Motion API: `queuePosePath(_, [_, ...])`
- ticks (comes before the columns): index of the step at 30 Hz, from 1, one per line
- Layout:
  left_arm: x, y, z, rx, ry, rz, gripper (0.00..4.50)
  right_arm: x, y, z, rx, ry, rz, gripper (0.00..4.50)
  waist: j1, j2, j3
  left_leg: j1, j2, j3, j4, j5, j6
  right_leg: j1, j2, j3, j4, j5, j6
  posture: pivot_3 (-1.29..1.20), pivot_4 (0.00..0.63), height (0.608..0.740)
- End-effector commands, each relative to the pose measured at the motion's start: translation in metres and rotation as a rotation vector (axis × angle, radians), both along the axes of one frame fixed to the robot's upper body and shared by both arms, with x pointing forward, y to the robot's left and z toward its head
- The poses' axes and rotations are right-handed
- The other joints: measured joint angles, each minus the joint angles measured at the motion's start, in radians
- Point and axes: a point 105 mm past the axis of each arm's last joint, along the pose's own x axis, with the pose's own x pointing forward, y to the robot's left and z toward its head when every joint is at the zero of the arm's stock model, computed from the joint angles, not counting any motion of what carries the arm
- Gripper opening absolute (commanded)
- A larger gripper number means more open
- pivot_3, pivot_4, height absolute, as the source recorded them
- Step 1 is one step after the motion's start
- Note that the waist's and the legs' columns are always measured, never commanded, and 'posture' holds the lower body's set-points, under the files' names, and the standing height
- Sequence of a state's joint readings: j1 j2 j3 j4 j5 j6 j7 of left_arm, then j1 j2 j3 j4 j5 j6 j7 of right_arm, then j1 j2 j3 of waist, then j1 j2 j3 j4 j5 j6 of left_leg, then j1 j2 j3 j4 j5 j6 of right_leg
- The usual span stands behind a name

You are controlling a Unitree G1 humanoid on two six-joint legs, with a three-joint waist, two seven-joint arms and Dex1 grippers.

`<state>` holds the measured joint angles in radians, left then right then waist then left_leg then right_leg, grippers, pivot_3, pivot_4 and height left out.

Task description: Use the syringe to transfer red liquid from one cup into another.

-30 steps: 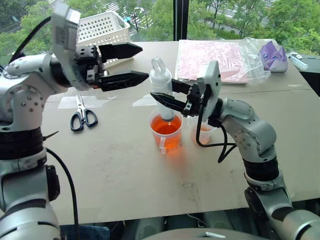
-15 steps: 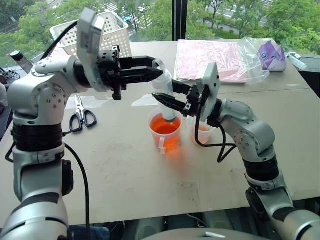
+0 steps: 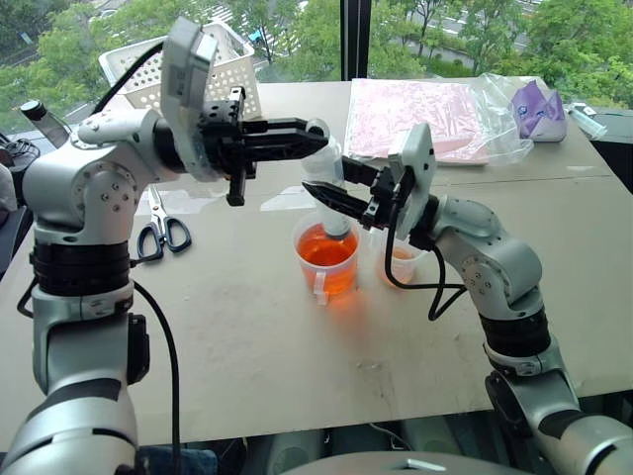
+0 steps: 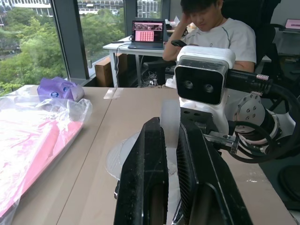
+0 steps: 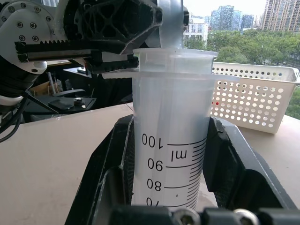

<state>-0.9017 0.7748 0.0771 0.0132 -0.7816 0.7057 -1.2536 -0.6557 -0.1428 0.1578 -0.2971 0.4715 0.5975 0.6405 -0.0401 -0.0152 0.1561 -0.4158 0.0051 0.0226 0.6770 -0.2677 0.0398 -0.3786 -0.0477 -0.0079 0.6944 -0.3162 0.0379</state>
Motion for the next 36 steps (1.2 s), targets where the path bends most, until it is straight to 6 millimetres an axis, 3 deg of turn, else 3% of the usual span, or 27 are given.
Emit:
queuePosePath(1, [0.013, 0.014, 0.023, -0.039, -0.094, 0.142, 0.04, -0.011, 0.004, 0.013, 0.034, -0.06, 0.048, 1.54, 0.0, 0.0, 0.0, 0.0, 0.0, 0.0, 0.0, 0.0, 0.0, 0.0, 0.0, 0.0, 0.0, 0.0, 0.0, 0.0, 0.15, 0.74])
queuePosePath(5, [0.022, 0.015, 0.026, -0.063, -0.097, 0.197, 0.04, -0.011, 0.005, 0.014, 0.035, -0.062, 0.044, 1.54, 0.0, 0.0, 0.0, 0.0, 0.0, 0.0, 0.0, 0.0, 0.0, 0.0, 0.0, 0.0, 0.0, 0.0, 0.0, 0.0, 0.15, 0.74])
queuePosePath(7, [0.015, 0.014, 0.024, -0.038, -0.102, 0.144, 0.04, -0.01, 0.005, 0.014, 0.036, -0.063, 0.042, 1.54, -0.001, 0.0, 0.0, 0.0, 0.0, 0.0, 0.0, 0.0, 0.0, 0.0, 0.0, 0.0, 0.0, 0.0, 0.0, 0.0, 0.15, 0.74])
queuePosePath(8, [0.012, 0.014, 0.022, -0.024, -0.103, 0.128, 0.84, -0.01, 0.005, 0.014, 0.037, -0.063, 0.042, 1.54, -0.001, 0.0, 0.0, 0.0, 0.0, 0.0, 0.0, 0.0, 0.0, 0.0, 0.0, 0.0, 0.0, 0.0, 0.0, 0.0, 0.15, 0.74])
queuePosePath(9, [0.015, 0.014, 0.022, -0.023, -0.121, 0.153, 0.98, -0.01, 0.005, 0.014, 0.037, -0.062, 0.042, 1.54, -0.003, 0.0, 0.0, 0.0, 0.0, 0.0, 0.0, 0.0, 0.0, 0.0, 0.0, 0.0, 0.0, 0.0, 0.0, 0.0, 0.15, 0.74])
queuePosePath(10, [0.018, 0.015, 0.023, -0.026, -0.135, 0.177, 1.64, -0.01, 0.004, 0.014, 0.038, -0.061, 0.043, 1.54, -0.003, 0.0, 0.0, 0.0, 0.0, 0.0, 0.0, 0.0, 0.0, 0.0, 0.0, 0.0, 0.0, 0.0, 0.0, 0.0, 0.15, 0.74])
queuePosePath(13, [0.021, 0.017, 0.025, -0.023, -0.166, 0.198, 3.04, -0.011, 0.004, 0.014, 0.039, -0.059, 0.044, 1.54, -0.001, 0.0, 0.0, 0.0, 0.0, 0.0, 0.0, 0.0, 0.0, 0.0, 0.0, 0.0, 0.0, 0.0, 0.0, 0.0, 0.15, 0.74])
queuePosePath(27, [0.015, 0.036, 0.022, 0.016, -0.13, 0.17, 3.04, -0.008, 0.004, 0.015, 0.054, -0.052, 0.033, 1.54, -0.002, 0.0, 0.0, 0.0, 0.0, 0.0, 0.0, 0.0, 0.0, 0.0, 0.0, 0.0, 0.0, 0.0, 0.0, 0.0, 0.15, 0.74])
queuePosePath(36, [0.022, 0.042, 0.024, -0.01, -0.128, 0.206, 3.04, -0.007, 0.004, 0.015, 0.057, -0.053, 0.03, 1.54, 0.002, 0.0, 0.0, 0.0, 0.0, 0.0, 0.0, 0.0, 0.0, 0.0, 0.0, 0.0, 0.0, 0.0, 0.0, 0.0, 0.15, 0.74])
